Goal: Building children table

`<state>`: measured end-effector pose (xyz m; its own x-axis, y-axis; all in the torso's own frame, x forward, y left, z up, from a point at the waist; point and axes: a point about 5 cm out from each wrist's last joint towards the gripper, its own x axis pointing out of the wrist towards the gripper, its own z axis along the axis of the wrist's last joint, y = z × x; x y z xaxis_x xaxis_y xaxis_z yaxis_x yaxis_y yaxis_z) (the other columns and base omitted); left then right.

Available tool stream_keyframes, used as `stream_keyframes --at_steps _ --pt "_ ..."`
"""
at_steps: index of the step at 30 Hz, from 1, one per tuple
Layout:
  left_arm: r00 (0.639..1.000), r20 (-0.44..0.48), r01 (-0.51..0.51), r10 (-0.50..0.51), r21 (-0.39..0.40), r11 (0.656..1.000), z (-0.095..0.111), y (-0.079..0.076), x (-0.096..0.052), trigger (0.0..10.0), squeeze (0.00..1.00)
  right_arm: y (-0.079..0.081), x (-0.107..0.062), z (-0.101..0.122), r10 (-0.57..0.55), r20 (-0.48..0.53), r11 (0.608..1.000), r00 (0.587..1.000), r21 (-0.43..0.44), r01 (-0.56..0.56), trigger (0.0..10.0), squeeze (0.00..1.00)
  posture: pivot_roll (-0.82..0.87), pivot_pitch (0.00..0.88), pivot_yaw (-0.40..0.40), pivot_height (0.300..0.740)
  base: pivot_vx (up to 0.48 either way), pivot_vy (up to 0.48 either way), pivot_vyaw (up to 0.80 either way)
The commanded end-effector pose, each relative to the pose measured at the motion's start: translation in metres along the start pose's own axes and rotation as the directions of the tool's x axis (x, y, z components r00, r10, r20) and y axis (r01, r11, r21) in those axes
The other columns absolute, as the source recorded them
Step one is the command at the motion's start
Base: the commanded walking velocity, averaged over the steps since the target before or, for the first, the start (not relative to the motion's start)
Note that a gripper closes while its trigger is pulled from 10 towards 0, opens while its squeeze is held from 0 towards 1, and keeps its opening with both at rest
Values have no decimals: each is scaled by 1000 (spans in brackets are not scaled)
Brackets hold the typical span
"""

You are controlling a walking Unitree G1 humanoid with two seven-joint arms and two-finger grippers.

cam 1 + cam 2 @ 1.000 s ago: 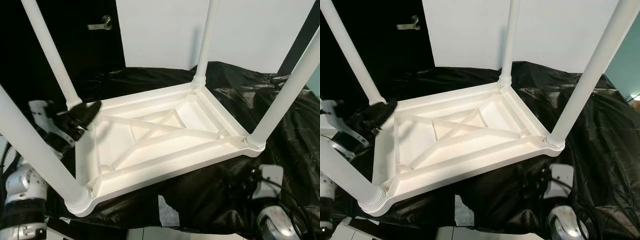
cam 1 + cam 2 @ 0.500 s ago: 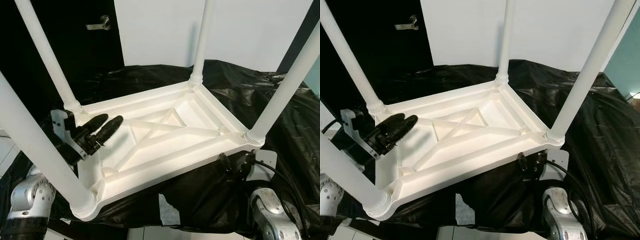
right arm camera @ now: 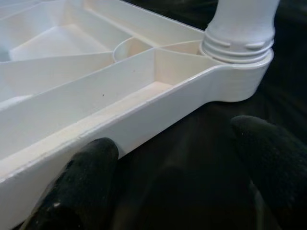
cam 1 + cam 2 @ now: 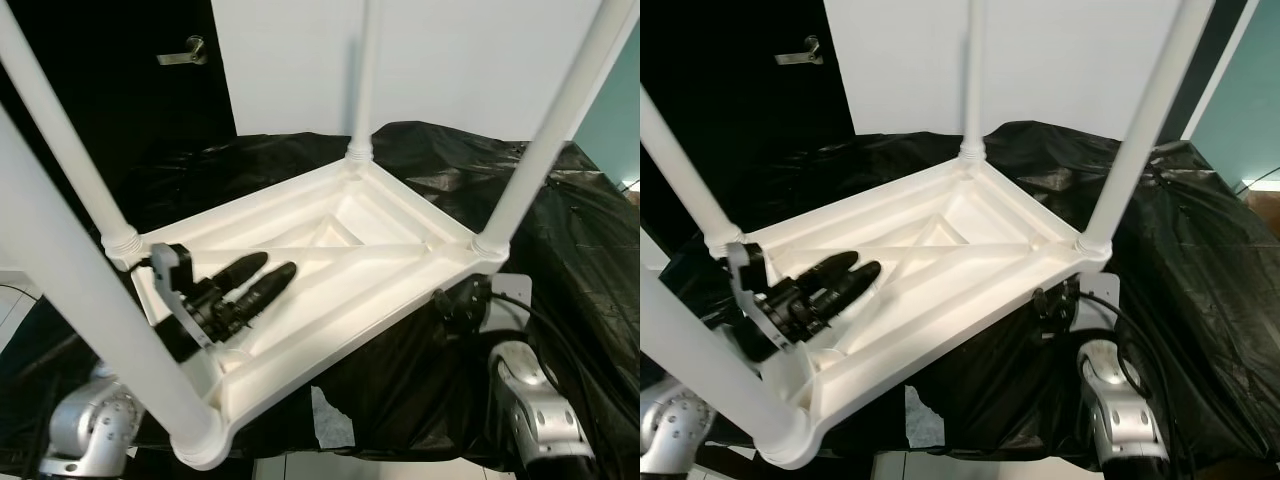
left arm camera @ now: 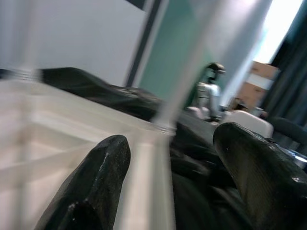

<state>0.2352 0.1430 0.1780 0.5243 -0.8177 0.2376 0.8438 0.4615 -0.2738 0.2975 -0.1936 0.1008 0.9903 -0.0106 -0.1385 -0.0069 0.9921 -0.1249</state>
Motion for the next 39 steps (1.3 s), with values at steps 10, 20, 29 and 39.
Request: stream_keyframes --at_steps 10,20,29,39 --pt "1000 12 3 -3 -13 1000 -24 -33 52 10000 0 34 44 23 243 30 965 969 -112 -239 10000 0 45 0 16 740 0 0 0" --pt "996 -87 6 -4 30 1000 -51 -48 87 10000 0 57 57 25 348 0 926 938 -159 -344 10000 0 55 0 14 740 0 0 0" --pt "988 -98 -107 119 114 988 -56 -42 108 10000 0 53 68 37 300 56 945 952 -154 -289 10000 0 53 0 16 740 0 0 0" --pt "986 -124 -76 114 278 958 -30 -5 65 10000 0 22 44 24 233 140 966 962 -151 -212 10000 0 54 0 -2 740 0 0 0"
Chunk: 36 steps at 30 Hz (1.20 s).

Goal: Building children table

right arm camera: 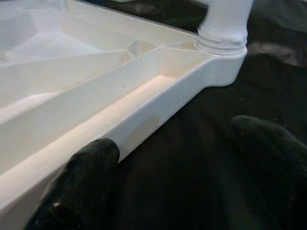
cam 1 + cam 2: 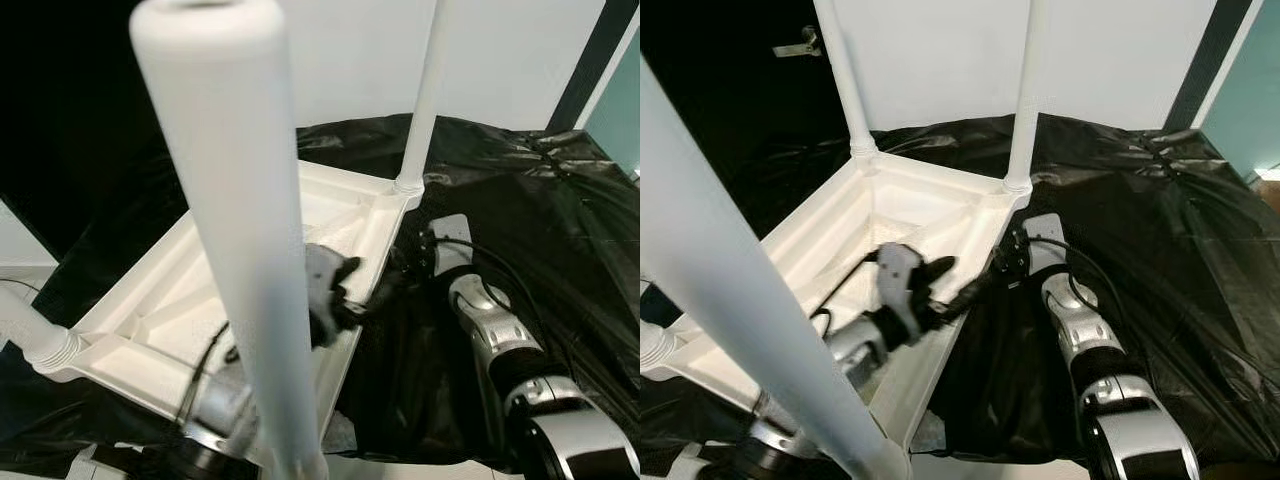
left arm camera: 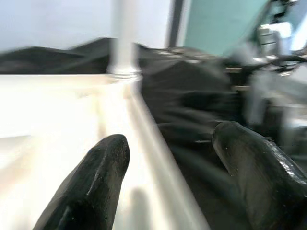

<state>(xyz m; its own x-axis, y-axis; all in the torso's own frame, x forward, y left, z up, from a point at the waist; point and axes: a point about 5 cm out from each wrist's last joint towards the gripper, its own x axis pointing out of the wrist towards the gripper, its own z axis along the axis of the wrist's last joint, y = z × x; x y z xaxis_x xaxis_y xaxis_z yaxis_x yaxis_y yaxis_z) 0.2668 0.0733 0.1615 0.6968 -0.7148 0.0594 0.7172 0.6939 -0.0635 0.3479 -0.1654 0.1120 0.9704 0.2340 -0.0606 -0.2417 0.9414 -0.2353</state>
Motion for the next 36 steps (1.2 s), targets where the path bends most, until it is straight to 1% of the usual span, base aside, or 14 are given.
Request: stream_keyframes --at_steps 1,3,5,6,7,10,12,15,19,24,27,30,35,36 --pt "990 17 137 -139 58 989 7 4 -11 10000 0 -6 -9 2 -9 53 1000 999 -3 9 10000 0 54 0 -2 740 0 0 0" --pt "990 17 137 -139 58 989 7 4 -11 10000 0 -6 -9 2 -9 53 1000 999 -3 9 10000 0 54 0 -2 740 0 0 0" --pt "988 8 155 -156 76 985 9 11 -19 10000 0 -9 -15 2 -18 69 1000 997 -6 18 10000 0 48 0 -3 740 0 0 0" --pt "985 4 174 -175 104 979 12 18 -26 10000 0 -11 -22 3 -16 87 1000 996 3 16 10000 0 40 0 -4 740 0 0 0" --pt "985 4 174 -175 104 979 12 18 -26 10000 0 -11 -22 3 -16 87 1000 996 3 16 10000 0 40 0 -4 740 0 0 0" --pt "964 -52 266 -262 127 955 17 33 -52 10000 0 -17 -41 7 -5 122 1000 992 -1 6 10000 0 30 0 -3 740 0 0 0" --pt "958 -72 286 -279 123 950 17 35 -56 10000 0 -17 -45 8 -2 126 1000 992 -5 3 10000 0 29 0 -4 740 0 0 0" --pt "926 -150 366 -346 136 921 17 42 -77 10000 0 -16 -60 14 35 147 999 988 3 -36 10000 0 25 0 -4 740 0 0 0" --pt "874 -256 450 -412 109 886 15 46 -97 10000 0 -9 -74 20 85 160 996 984 0 -86 10000 0 28 0 -7 740 0 0 0" --pt "835 -313 502 -453 96 859 15 51 -111 10000 0 -1 -85 27 123 178 991 976 27 -130 10000 0 30 0 -10 740 0 0 0" --pt "825 -327 515 -461 96 852 15 53 -114 10000 0 1 -87 29 131 181 989 975 44 -141 10000 0 31 0 -13 740 0 0 0" --pt "781 -391 552 -486 72 830 10 53 -124 10000 0 12 -93 32 158 179 982 971 79 -174 10000 0 31 0 -16 740 0 0 0" --pt "748 -428 579 -508 44 814 6 51 -131 10000 0 16 -95 33 169 174 978 970 89 -186 10000 0 29 0 -18 740 0 0 0" --pt "728 -450 591 -518 29 806 4 50 -135 10000 0 16 -96 34 170 171 978 970 92 -187 10000 0 29 0 -18 740 0 0 0"
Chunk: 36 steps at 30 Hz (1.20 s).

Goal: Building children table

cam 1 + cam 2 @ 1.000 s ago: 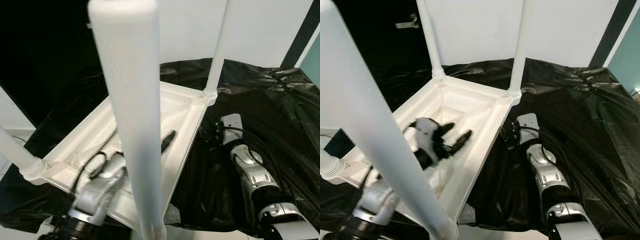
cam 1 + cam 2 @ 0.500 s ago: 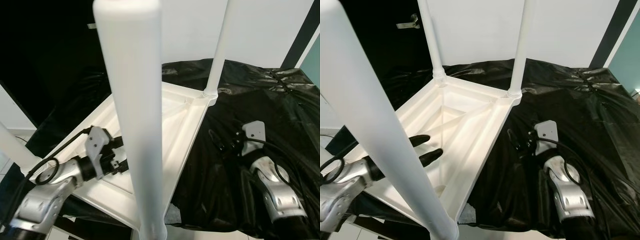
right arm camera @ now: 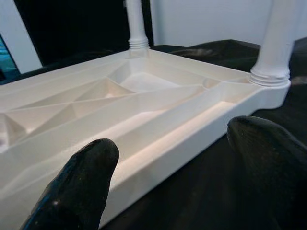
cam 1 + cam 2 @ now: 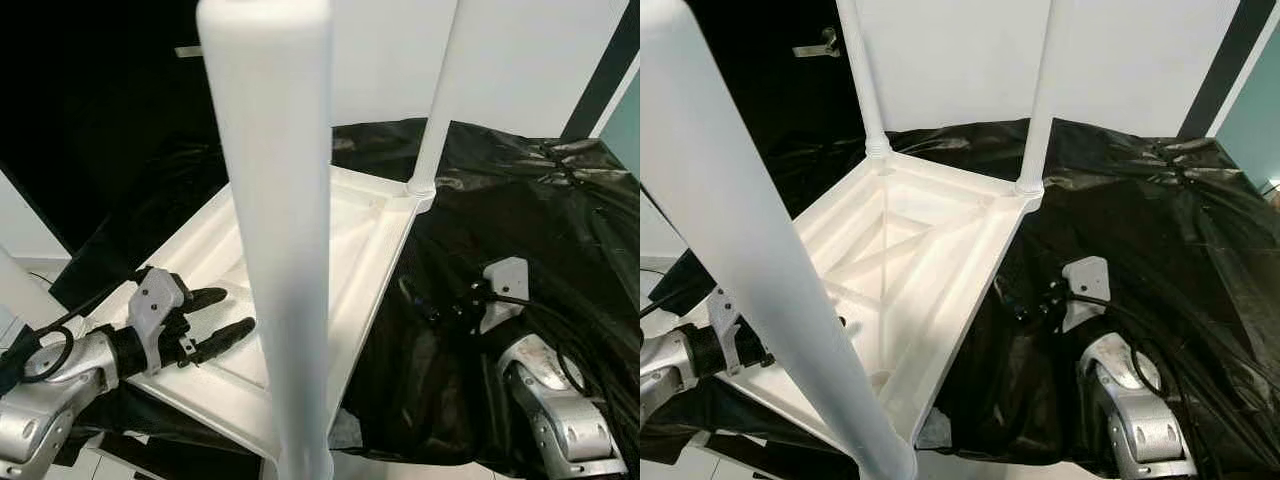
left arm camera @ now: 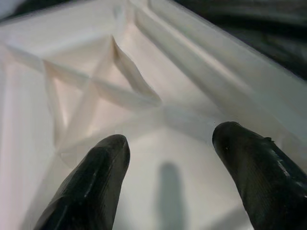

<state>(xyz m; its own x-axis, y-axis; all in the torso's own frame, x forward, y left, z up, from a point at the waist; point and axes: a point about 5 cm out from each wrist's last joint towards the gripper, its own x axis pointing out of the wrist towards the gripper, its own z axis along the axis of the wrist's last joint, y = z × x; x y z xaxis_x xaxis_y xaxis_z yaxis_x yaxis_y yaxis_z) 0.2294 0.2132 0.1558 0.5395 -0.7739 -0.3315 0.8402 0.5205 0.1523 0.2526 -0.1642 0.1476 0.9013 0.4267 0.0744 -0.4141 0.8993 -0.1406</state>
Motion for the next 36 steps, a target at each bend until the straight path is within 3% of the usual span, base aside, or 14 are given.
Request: stream_keyframes --at_steps 1,11,15,22,27,30,35,36 --pt "901 -24 434 -434 11 901 -2 -24 -7 10000 0 0 -3 1 3 -8 1000 1000 14 -3 10000 0 29 0 -18 740 0 0 0" --pt "858 -132 500 -497 -13 866 -16 -33 -17 10000 0 6 -7 7 52 1 998 999 42 -52 10000 0 32 0 -21 740 0 0 0" --pt "830 -196 534 -522 4 846 -25 -39 -21 10000 0 13 -12 6 78 -10 995 997 58 -77 10000 0 32 0 -19 740 0 0 0" --pt "811 -250 551 -529 22 835 -30 -39 -23 10000 0 16 -15 6 96 -24 993 995 67 -94 10000 0 30 0 -16 740 0 0 0" --pt "810 -293 546 -508 62 835 -32 -38 -18 10000 0 17 -15 7 100 -26 993 995 69 -98 10000 0 27 0 -13 740 0 0 0" --pt "834 -305 513 -459 124 849 -30 -34 -6 10000 0 18 -15 8 104 -25 992 994 70 -102 10000 0 22 0 -8 740 0 0 0" --pt "868 -261 470 -423 158 868 -19 -23 -2 10000 0 18 -17 9 100 -27 993 995 67 -98 10000 0 12 0 -4 740 0 0 0" --pt "885 -212 447 -414 145 883 -11 -16 -4 10000 0 17 -18 9 94 -30 994 995 66 -92 10000 0 13 0 -4 740 0 0 0"
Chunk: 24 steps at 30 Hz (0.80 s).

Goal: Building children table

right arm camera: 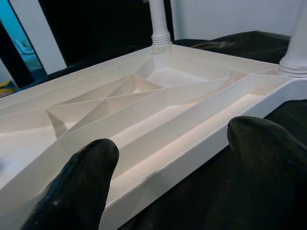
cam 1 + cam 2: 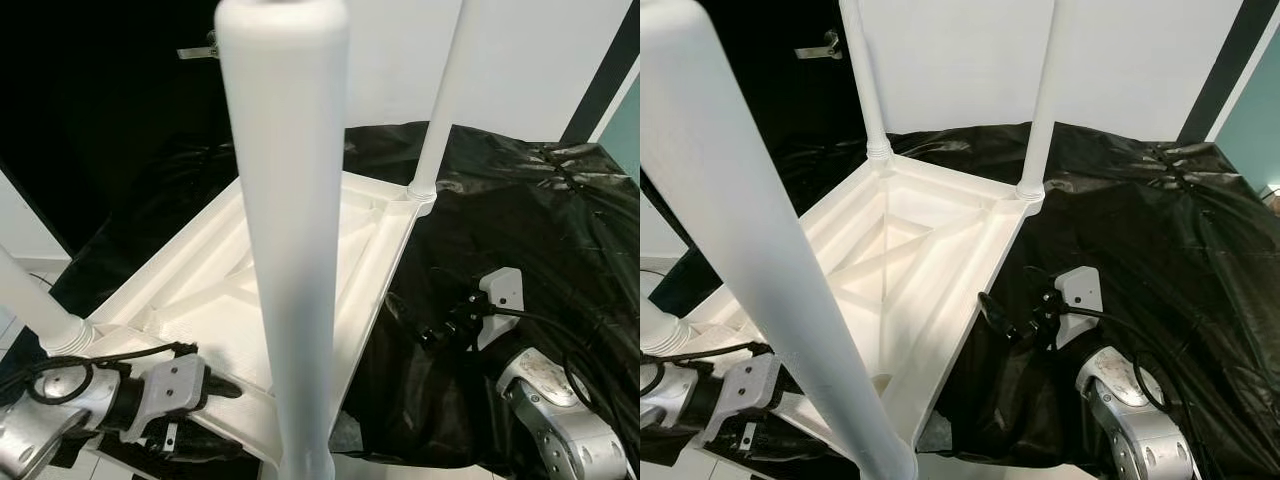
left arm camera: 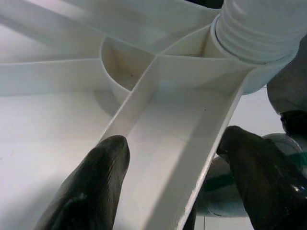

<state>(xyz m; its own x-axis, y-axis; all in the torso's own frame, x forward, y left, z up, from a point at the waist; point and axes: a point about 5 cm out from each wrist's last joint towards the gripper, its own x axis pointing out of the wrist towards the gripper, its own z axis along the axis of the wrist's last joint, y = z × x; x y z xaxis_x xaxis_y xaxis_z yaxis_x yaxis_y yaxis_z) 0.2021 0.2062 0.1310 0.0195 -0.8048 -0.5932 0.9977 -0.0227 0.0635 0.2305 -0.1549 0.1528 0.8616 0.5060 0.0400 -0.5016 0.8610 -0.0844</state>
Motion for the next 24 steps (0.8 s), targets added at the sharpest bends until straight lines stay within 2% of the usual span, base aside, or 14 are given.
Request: stream_keyframes --at_steps 1,4,11,12,15,17,19,22,24 --pt "994 37 -101 102 -3 995 6 12 -12 10000 0 0 -2 0 1 -9 1000 1000 3 -1 10000 0 13 0 -4 740 0 0 0" --pt "981 139 -133 139 -53 990 19 21 -31 10000 0 -1 -3 -1 -4 -19 1000 1000 -1 4 10000 0 17 0 -5 740 0 0 0" --pt "963 182 -191 198 -54 980 21 25 -40 10000 0 -2 0 0 -2 -14 1000 1000 2 2 10000 0 28 0 -10 740 0 0 0" --pt "959 184 -202 213 -78 976 20 27 -40 10000 0 -2 0 -1 -2 -14 1000 1000 2 2 10000 0 28 0 -10 740 0 0 0" --pt "968 139 -204 210 -56 977 14 26 -36 10000 0 0 2 0 8 -12 1000 1000 6 -7 10000 0 33 0 -14 740 0 0 0" --pt "974 82 -209 209 -14 978 9 26 -30 10000 0 0 3 0 14 -11 1000 1000 3 -14 10000 0 36 0 -19 740 0 0 0" --pt "974 71 -213 213 -8 977 8 27 -28 10000 0 0 3 0 15 -11 1000 1000 3 -15 10000 0 36 0 -19 740 0 0 0" --pt "973 -14 -228 229 68 971 1 33 -20 10000 0 0 4 2 18 -7 1000 1000 1 -18 10000 0 31 0 -17 740 0 0 0" --pt "969 -27 -241 244 79 967 2 38 -16 10000 0 0 4 2 16 -7 1000 1000 -2 -16 10000 0 26 0 -14 740 0 0 0"
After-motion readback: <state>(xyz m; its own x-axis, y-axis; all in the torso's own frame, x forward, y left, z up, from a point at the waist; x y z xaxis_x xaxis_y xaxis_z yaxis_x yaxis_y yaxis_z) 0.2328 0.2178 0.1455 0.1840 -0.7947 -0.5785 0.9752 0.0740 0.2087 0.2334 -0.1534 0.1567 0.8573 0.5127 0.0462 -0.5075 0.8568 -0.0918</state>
